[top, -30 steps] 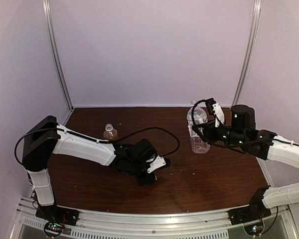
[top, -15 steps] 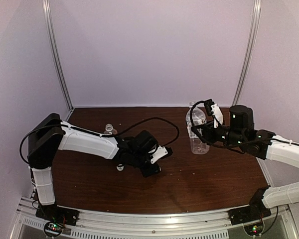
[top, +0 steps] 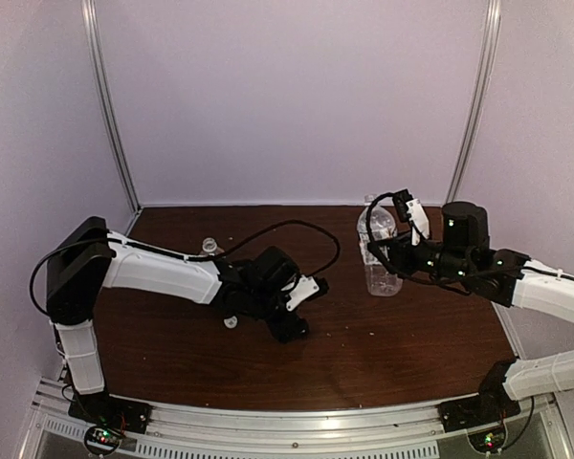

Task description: Unscrew the bottle caps

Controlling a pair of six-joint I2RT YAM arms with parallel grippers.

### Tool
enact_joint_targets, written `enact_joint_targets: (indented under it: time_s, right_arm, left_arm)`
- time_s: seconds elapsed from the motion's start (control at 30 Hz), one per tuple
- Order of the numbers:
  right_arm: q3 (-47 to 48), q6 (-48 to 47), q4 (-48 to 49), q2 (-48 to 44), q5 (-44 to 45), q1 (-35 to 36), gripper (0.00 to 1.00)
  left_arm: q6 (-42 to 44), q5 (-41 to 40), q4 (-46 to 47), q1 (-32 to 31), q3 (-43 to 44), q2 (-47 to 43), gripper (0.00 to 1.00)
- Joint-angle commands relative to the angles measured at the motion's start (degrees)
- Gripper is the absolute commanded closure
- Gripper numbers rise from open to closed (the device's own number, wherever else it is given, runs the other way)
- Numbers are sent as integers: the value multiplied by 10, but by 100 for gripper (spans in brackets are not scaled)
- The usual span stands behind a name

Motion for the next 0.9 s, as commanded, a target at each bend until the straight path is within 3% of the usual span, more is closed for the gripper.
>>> enact_joint_targets:
  time_s: [0.0,0.37,0.6,0.87]
  right_arm:
    - [-7,-1,10,-16,-4,-2,62]
    - [-6,-27,26,-7,-97,-2,62]
    - [0,-47,53,23,-200,10,62]
    - [18,-73,74,55,-257,57,62]
  left_arm:
    - [0,-1,40,3,-23,-71,26]
    - [-8,-4,85,8,-67,-240,3]
    - [-60,87,116,39,-43,-307,2]
    - [-124,194,128,56,22,-288,2]
